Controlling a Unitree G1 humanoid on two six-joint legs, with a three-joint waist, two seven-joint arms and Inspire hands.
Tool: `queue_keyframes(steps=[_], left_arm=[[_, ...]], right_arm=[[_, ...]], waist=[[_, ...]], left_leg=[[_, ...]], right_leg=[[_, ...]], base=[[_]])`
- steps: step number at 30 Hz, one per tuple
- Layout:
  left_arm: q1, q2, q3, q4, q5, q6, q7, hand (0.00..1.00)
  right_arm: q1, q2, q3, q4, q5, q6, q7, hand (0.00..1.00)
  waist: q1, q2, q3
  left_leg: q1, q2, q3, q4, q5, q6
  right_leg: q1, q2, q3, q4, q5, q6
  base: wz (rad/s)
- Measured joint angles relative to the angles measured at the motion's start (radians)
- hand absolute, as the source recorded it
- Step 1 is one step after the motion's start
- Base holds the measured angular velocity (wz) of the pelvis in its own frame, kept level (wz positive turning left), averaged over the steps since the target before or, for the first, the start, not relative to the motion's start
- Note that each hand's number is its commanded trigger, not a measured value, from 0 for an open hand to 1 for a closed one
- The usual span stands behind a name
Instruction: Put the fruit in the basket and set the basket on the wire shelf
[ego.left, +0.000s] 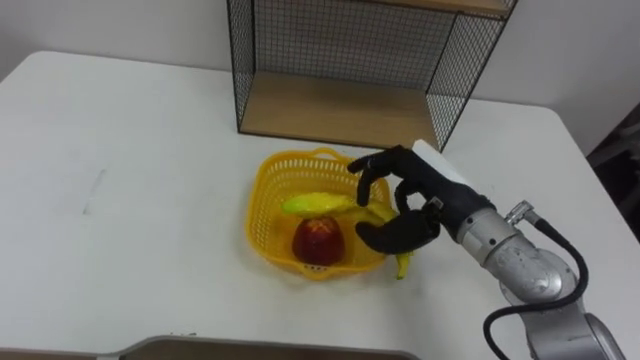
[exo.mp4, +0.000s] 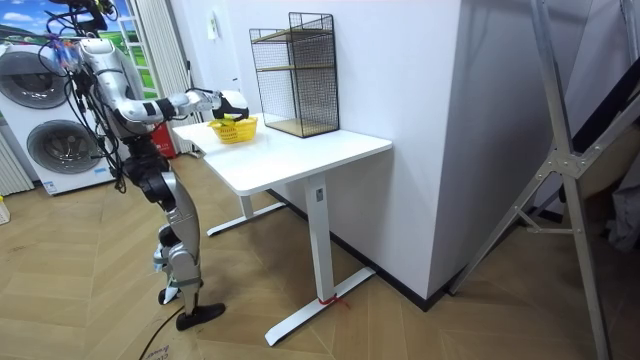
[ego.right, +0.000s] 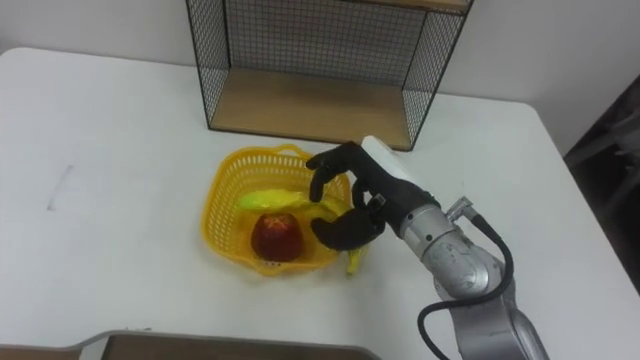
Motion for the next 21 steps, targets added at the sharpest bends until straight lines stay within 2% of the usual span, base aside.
queue_keyframes(steps=[21], left_arm=[[0.000,-0.003,-0.023,0.010,0.000,0.001,0.010,0.00]], right_arm=[[-0.001,0.004,-0.003,0.029,0.002,0.000,-0.045,0.00]], waist=[[-0.002,-0.002,-0.0001]], left_leg=[[-0.003,0.000,-0.009,-0.001,0.000,0.000]], right_leg=[[-0.001,-0.001,-0.009,0.000,0.000,0.000]], base=[[0.00]])
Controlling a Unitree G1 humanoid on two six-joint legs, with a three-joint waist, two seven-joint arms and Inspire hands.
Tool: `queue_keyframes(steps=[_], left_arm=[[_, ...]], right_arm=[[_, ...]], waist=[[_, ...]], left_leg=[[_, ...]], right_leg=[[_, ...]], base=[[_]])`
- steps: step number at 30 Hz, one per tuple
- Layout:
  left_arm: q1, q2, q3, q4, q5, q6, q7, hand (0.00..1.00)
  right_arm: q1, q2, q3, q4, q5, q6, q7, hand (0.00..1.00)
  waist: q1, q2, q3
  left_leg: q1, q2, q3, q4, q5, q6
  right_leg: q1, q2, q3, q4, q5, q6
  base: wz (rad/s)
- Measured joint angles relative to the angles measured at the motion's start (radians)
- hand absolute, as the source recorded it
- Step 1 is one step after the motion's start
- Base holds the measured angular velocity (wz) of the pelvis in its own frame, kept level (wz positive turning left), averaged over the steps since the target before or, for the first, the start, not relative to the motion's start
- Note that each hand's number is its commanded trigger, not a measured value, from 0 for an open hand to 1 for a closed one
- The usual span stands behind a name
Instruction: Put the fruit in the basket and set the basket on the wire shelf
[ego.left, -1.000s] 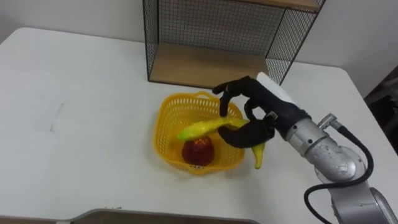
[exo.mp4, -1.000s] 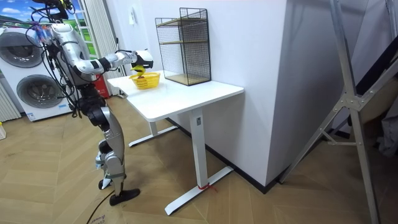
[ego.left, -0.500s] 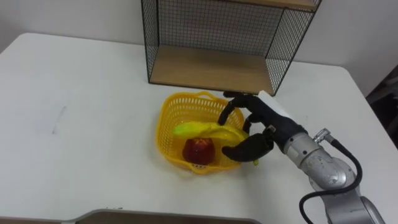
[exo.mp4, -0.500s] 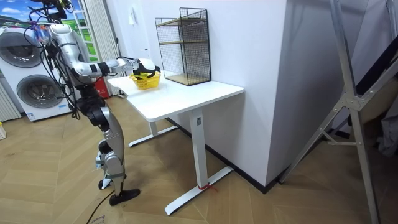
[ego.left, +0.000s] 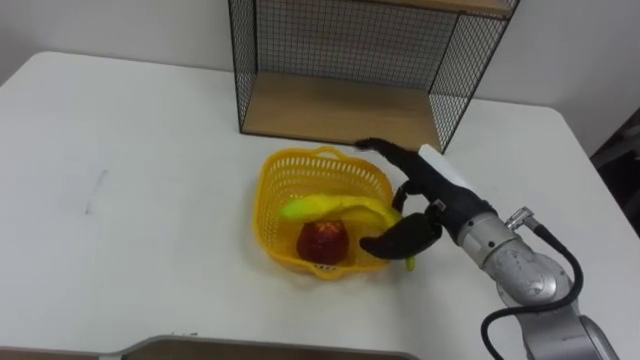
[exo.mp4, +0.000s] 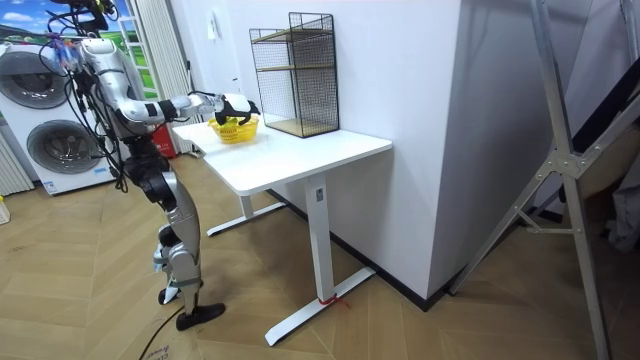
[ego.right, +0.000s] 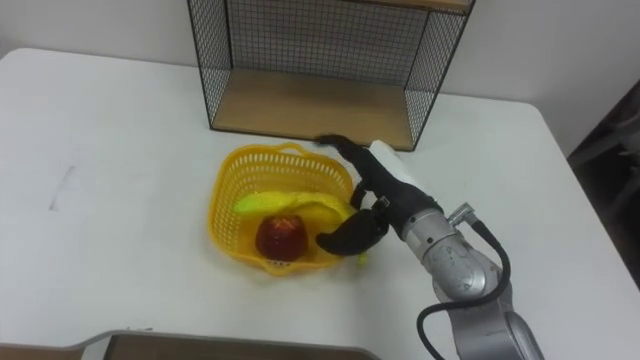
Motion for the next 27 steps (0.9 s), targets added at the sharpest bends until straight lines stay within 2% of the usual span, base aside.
queue_keyframes(steps=[8,20,27], left_arm=[[0.002,0.003,0.000,0.000,0.000,-0.004,0.015,0.00],[0.001,0.003,0.002,0.010,-0.002,-0.006,0.027,0.00],[0.000,-0.006,0.012,0.024,-0.002,-0.010,0.018,0.00]], right_arm=[[0.000,-0.001,-0.004,0.000,0.063,-0.002,-0.002,0.00],[0.000,-0.004,-0.009,-0.004,0.213,-0.016,-0.018,0.00],[-0.010,-0.004,-0.095,-0.092,0.348,-0.032,-0.040,0.00]], waist=[[-0.002,-0.011,-0.0012],[-0.013,-0.008,0.0003],[-0.025,-0.003,0.0013]], left_leg=[[0.002,-0.001,0.002,0.002,0.000,0.000],[0.005,-0.001,0.014,0.004,0.000,0.001],[0.003,0.000,0.014,0.003,0.000,0.001]], right_leg=[[0.001,-0.001,0.002,0.000,0.000,0.000],[0.002,-0.001,0.010,0.001,0.000,0.000],[-0.001,-0.001,0.010,0.002,0.000,0.000]], base=[[0.00],[-0.01],[0.00]])
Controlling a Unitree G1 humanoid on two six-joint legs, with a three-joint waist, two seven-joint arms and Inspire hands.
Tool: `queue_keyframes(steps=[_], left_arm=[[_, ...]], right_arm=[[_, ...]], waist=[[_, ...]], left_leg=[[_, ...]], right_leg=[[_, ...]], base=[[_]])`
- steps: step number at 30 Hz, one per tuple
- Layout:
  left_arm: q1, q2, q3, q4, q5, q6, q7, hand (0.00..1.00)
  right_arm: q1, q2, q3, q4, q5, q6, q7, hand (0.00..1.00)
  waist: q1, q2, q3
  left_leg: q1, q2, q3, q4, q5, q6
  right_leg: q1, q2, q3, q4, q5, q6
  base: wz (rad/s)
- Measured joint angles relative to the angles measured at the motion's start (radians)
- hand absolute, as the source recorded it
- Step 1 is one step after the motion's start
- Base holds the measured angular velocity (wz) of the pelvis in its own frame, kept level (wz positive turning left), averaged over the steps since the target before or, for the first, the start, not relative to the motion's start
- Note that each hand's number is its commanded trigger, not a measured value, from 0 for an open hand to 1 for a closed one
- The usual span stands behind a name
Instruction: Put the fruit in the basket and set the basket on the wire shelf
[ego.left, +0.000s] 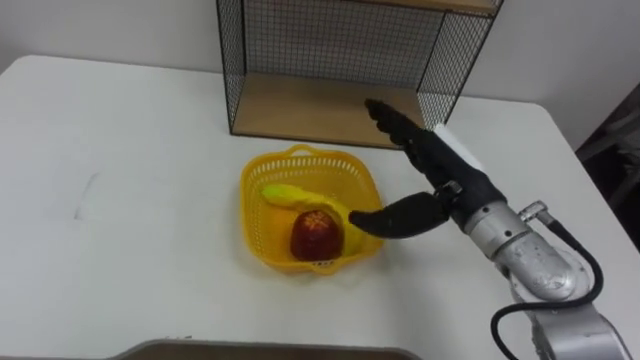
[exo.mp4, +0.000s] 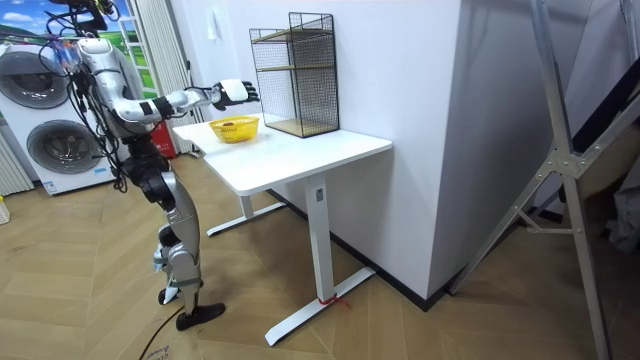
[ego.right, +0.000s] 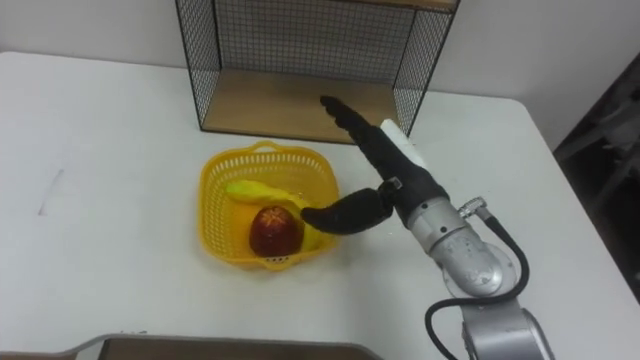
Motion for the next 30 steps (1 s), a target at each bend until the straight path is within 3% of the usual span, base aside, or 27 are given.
queue_keyframes(steps=[10,13,17,19,22,26,28,30], left_arm=[[0.036,-0.010,0.060,0.009,-0.022,-0.020,0.003,0.00],[0.047,-0.028,0.107,0.026,-0.039,-0.019,0.029,0.00],[0.066,-0.033,0.129,0.031,-0.148,-0.021,0.076,0.00],[0.075,-0.033,0.153,0.038,-0.228,-0.029,0.101,0.00],[0.080,-0.034,0.225,0.067,-0.382,-0.051,0.153,0.00],[0.106,-0.036,0.388,0.060,-0.617,-0.064,0.273,0.00],[0.114,-0.036,0.478,0.000,-0.678,-0.065,0.348,0.00],[0.135,-0.036,0.557,-0.143,-0.727,-0.077,0.476,0.00]], right_arm=[[0.012,-0.001,-0.051,-0.052,0.187,-0.022,-0.018,0.00],[0.022,0.000,-0.077,-0.053,0.252,-0.022,-0.034,0.00],[0.064,0.000,-0.102,-0.049,0.328,-0.022,-0.066,0.00],[0.074,0.000,-0.109,-0.020,0.382,-0.024,-0.082,0.00],[0.103,0.000,-0.135,-0.008,0.445,-0.019,-0.126,0.00],[0.155,0.002,-0.197,-0.010,0.478,-0.020,-0.207,0.00],[0.185,0.002,-0.217,-0.011,0.477,-0.020,-0.253,0.00],[0.209,0.003,-0.226,-0.011,0.474,-0.020,-0.317,0.00]], waist=[[-0.006,0.008,-0.0010],[-0.006,0.016,-0.0029],[-0.004,0.031,-0.0079],[-0.007,0.040,-0.0054],[-0.002,0.049,-0.0043],[0.008,0.056,-0.0084],[0.020,0.059,-0.0092],[0.031,0.063,-0.0109]], left_leg=[[0.000,0.000,-0.001,0.000,0.000,0.000],[0.001,0.000,-0.001,-0.001,0.000,0.000],[0.004,0.000,-0.002,-0.002,0.000,0.000],[0.016,0.001,-0.002,-0.003,0.000,0.000],[0.016,-0.001,-0.007,-0.005,0.000,0.000],[0.018,-0.001,-0.014,-0.003,0.000,0.000],[0.017,-0.002,-0.018,-0.003,0.000,0.000],[0.017,-0.002,-0.016,-0.003,0.001,0.000]], right_leg=[[0.002,-0.001,-0.002,-0.001,0.000,0.000],[0.002,-0.001,-0.001,0.000,0.000,0.000],[0.004,-0.001,-0.005,-0.001,0.000,0.000],[0.017,-0.002,-0.006,-0.003,0.000,0.000],[0.017,-0.002,-0.005,-0.003,0.000,0.001],[0.020,-0.002,0.001,-0.003,0.000,0.001],[0.020,-0.003,-0.004,-0.003,0.000,0.001],[0.017,-0.004,-0.001,0.002,0.000,0.000]], base=[[0.00],[0.00],[0.00],[0.02],[0.00],[0.01],[0.00],[0.00]])
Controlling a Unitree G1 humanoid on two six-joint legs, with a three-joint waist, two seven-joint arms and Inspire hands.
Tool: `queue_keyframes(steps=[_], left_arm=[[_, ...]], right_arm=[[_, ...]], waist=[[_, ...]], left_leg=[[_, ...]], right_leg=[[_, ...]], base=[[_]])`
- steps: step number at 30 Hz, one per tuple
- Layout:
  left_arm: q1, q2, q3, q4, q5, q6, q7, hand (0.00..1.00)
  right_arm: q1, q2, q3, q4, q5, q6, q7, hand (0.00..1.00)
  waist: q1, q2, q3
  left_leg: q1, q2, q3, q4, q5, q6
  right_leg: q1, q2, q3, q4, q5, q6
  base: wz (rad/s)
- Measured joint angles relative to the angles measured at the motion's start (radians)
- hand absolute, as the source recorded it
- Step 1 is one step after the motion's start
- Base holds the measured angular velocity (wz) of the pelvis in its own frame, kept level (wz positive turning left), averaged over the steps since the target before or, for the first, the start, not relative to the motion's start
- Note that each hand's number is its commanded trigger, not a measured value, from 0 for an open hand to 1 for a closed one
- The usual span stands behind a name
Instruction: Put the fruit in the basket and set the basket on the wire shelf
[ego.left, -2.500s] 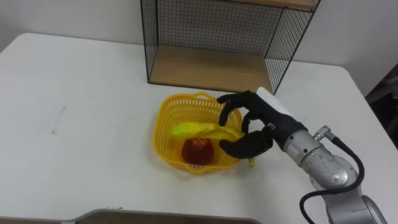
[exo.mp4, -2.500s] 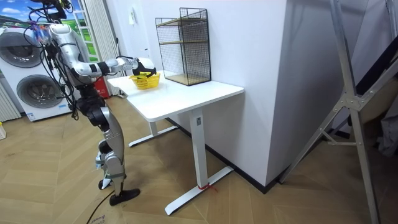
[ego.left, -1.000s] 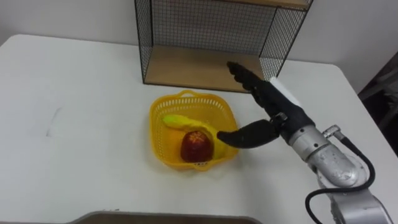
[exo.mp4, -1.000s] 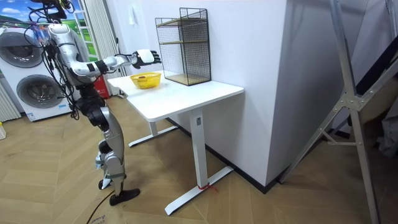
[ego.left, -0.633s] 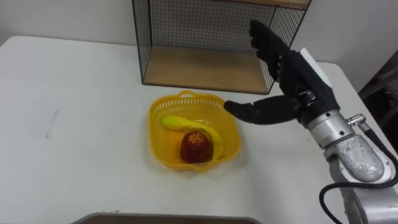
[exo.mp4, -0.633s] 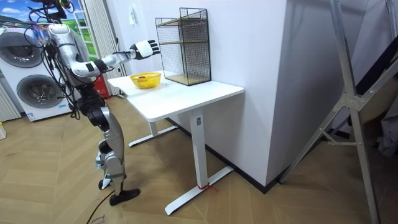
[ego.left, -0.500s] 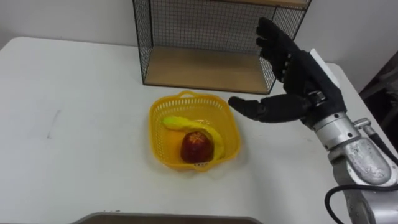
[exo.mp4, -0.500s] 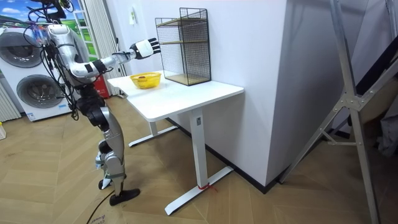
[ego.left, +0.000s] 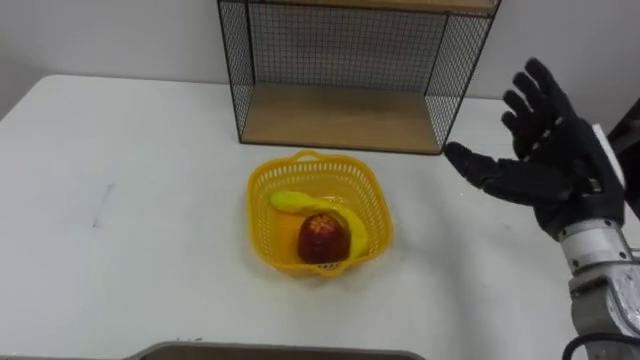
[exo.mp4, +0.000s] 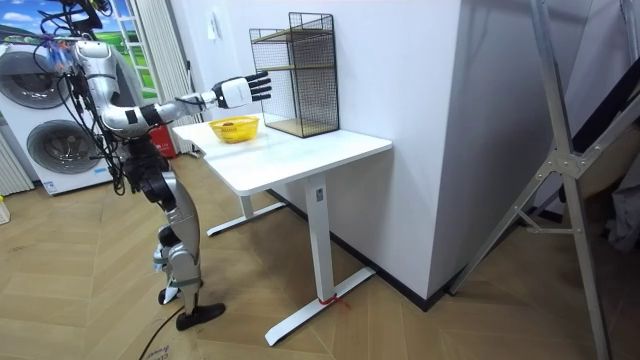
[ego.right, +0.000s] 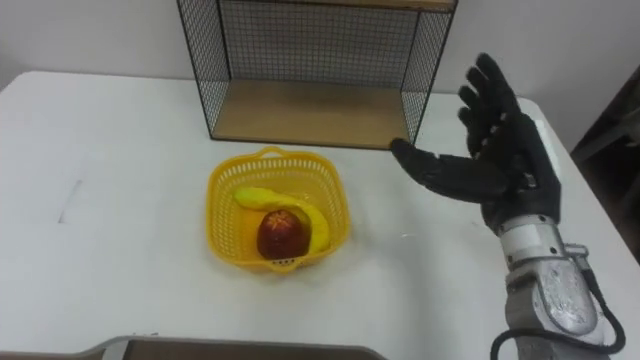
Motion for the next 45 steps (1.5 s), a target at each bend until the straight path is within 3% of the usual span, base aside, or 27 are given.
queue_keyframes(steps=[1,4,6,9,14,19,21,23,27,31,33,36,45], left_arm=[[0.000,0.000,0.019,-0.039,-0.001,-0.006,0.034,0.00],[0.002,-0.001,0.063,-0.330,0.001,-0.028,0.210,0.00],[-0.006,-0.001,0.063,-0.525,0.050,-0.092,0.318,0.00],[-0.016,-0.013,0.062,-0.732,0.148,-0.123,0.436,0.00],[-0.033,-0.018,0.038,-0.970,0.244,-0.146,0.516,0.00],[-0.046,-0.018,0.017,-1.112,0.245,-0.173,0.506,0.00],[-0.087,-0.014,-0.028,-1.122,0.210,-0.200,0.476,0.00],[-0.094,-0.015,-0.089,-1.129,0.197,-0.202,0.434,0.00],[-0.093,-0.017,-0.243,-1.156,0.123,-0.224,0.286,0.00],[-0.096,-0.022,-0.387,-1.153,0.092,-0.226,0.161,0.00],[-0.103,-0.021,-0.453,-1.124,0.073,-0.229,0.095,0.00],[-0.112,-0.030,-0.543,-1.037,0.007,-0.228,-0.041,0.00],[-0.131,-0.034,-0.673,-0.860,-0.071,-0.214,-0.255,0.00]], right_arm=[[0.004,0.000,-0.001,-0.001,0.000,0.000,-0.013,0.00],[0.026,0.002,-0.002,-0.009,-0.049,-0.008,-0.070,0.00],[0.061,0.004,0.002,-0.009,-0.086,-0.011,-0.074,0.00],[0.100,0.016,0.002,-0.010,-0.103,-0.011,-0.096,0.00],[0.102,0.023,0.001,-0.009,-0.114,-0.026,-0.114,0.00],[0.103,0.044,0.001,-0.005,-0.114,-0.045,-0.101,0.00],[0.101,0.047,0.008,0.005,-0.104,-0.062,-0.073,0.00],[0.100,0.053,0.031,0.019,-0.114,-0.075,-0.055,0.00],[0.098,0.075,0.088,0.065,-0.102,-0.083,0.018,0.00],[0.087,0.079,0.135,0.077,-0.073,-0.090,0.065,0.00],[0.067,0.083,0.161,0.105,-0.073,-0.111,0.082,0.00],[0.040,0.120,0.192,0.153,-0.073,-0.115,0.110,0.00],[-0.001,0.146,0.255,0.229,-0.064,-0.119,0.162,0.00]], waist=[[0.002,0.000,-0.0002],[0.022,0.004,-0.0007],[0.036,0.003,-0.0010],[0.043,0.003,-0.0018],[0.036,0.005,-0.0018],[0.022,0.016,0.0022],[0.021,0.018,0.0057],[0.017,0.022,0.0106],[-0.004,0.006,0.0229],[-0.015,-0.011,0.0194],[-0.022,-0.017,0.0170],[-0.044,-0.023,0.0181],[-0.063,-0.032,0.0252]], left_leg=[[0.000,0.000,0.000,0.000,0.001,0.000],[0.001,0.002,-0.003,0.001,0.003,0.000],[0.001,-0.001,-0.002,-0.002,0.005,0.000],[0.001,-0.005,0.003,-0.005,0.005,0.001],[0.002,-0.005,-0.006,-0.002,0.005,0.001],[-0.005,-0.005,-0.014,0.001,0.005,0.001],[-0.001,-0.006,-0.017,0.000,0.005,0.001],[0.001,-0.006,-0.017,0.001,0.005,0.001],[-0.006,-0.007,-0.018,-0.004,0.005,0.001],[-0.011,-0.007,-0.012,0.004,0.006,0.001],[-0.009,-0.007,-0.011,0.004,0.006,0.001],[-0.008,-0.006,-0.005,0.002,0.006,0.001],[0.003,-0.001,0.021,-0.001,0.006,0.001]], right_leg=[[0.000,-0.001,0.000,0.000,0.000,0.000],[0.004,-0.002,-0.002,-0.001,0.000,0.000],[0.000,-0.003,0.002,0.000,0.000,0.000],[-0.003,-0.003,0.002,-0.002,0.000,0.000],[0.000,-0.002,-0.003,-0.009,0.000,0.001],[0.003,-0.003,-0.014,-0.015,0.000,0.001],[0.008,-0.004,-0.015,-0.015,0.000,0.001],[0.011,-0.004,-0.017,-0.015,0.000,0.001],[0.006,-0.004,-0.014,-0.018,0.000,0.001],[-0.001,-0.004,-0.012,-0.017,0.000,0.001],[0.001,-0.004,-0.011,-0.016,0.000,0.001],[-0.001,-0.003,-0.010,-0.018,0.000,0.001],[-0.001,0.003,0.015,-0.016,0.000,0.000]], base=[[0.05],[0.03],[-0.05],[-0.08],[0.04],[0.07],[0.04],[0.00],[0.01],[-0.03],[-0.02],[-0.04],[-0.07]])
